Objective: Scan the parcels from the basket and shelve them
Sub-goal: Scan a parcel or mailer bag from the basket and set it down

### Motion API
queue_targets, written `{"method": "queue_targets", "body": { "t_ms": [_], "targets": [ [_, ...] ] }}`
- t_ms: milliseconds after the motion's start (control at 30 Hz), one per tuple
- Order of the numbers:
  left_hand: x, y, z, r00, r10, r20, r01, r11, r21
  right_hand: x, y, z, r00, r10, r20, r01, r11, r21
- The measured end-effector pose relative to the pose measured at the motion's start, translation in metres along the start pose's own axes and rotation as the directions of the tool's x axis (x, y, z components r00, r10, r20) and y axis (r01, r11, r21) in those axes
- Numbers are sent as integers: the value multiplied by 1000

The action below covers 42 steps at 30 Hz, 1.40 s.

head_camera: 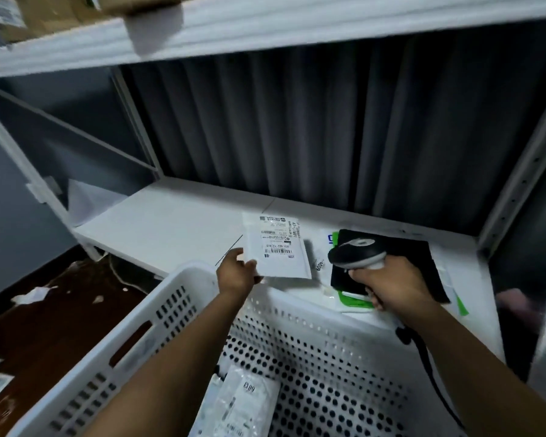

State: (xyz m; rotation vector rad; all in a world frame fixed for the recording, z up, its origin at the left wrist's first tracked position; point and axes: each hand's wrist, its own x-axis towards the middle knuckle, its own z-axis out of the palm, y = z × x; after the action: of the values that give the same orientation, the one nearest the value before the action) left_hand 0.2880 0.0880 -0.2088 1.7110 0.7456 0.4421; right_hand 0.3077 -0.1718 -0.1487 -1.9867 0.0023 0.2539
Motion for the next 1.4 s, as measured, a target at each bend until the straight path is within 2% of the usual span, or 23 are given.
{"method": "queue_targets", "body": {
  "t_ms": [133, 233, 300, 367, 467, 600, 767, 900, 967, 1033, 1100, 1167, 1233, 1300, 1400],
  "targets": [
    [50, -9, 36, 1000, 2, 24, -5, 993, 117, 37, 15, 13, 997, 61, 39, -63, 997, 45],
    [86, -25, 58, 998, 9, 59, -29, 938, 346, 57, 28, 16, 994, 105, 35, -108, 990, 90],
    [105, -33, 65, 995, 17, 101, -66, 864, 499, 63, 34, 19, 994, 102, 39, -105, 991, 83],
    [118, -40, 68, 991, 24, 133, -106, 749, 654, 65, 38, 22, 994, 101, 46, -104, 993, 57],
    [128, -48, 63, 985, 7, 175, -137, 655, 743, 67, 40, 24, 993, 104, 56, -106, 994, 31],
    [127, -43, 51, 970, -11, 241, -179, 635, 752, 64, 34, 28, 997, 48, 60, -47, 999, -19],
    [87, -24, 9, 937, 160, 311, -336, 658, 674, 41, 5, 41, 983, 5, 181, 6, 998, -62],
    [28, -42, -44, 918, 321, 233, -396, 704, 589, 10, -13, 58, 971, -49, 236, 74, 992, -99],
    [-2, -68, -66, 924, 347, 160, -373, 735, 566, -7, -12, 71, 964, -47, 263, 70, 995, -77],
    [-32, -107, -83, 963, 240, 121, -265, 776, 573, -24, -5, 87, 954, -23, 298, 45, 997, -67],
    [-61, -155, -97, 988, 63, 143, -136, 790, 598, -40, 7, 104, 944, -6, 329, 42, 994, -102],
    [-83, -199, -106, 976, -124, 178, -12, 787, 617, -51, 23, 118, 932, 3, 362, 54, 988, -146],
    [-94, -230, -110, 932, -300, 202, 85, 725, 683, -59, 43, 133, 919, 17, 394, 57, 983, -177],
    [-94, -248, -106, 895, -388, 220, 125, 691, 712, -63, 63, 145, 915, 34, 401, 58, 975, -215],
    [-89, -268, -91, 886, -433, 164, 212, 694, 688, -62, 91, 160, 905, 83, 416, 30, 966, -257]
  ]
}}
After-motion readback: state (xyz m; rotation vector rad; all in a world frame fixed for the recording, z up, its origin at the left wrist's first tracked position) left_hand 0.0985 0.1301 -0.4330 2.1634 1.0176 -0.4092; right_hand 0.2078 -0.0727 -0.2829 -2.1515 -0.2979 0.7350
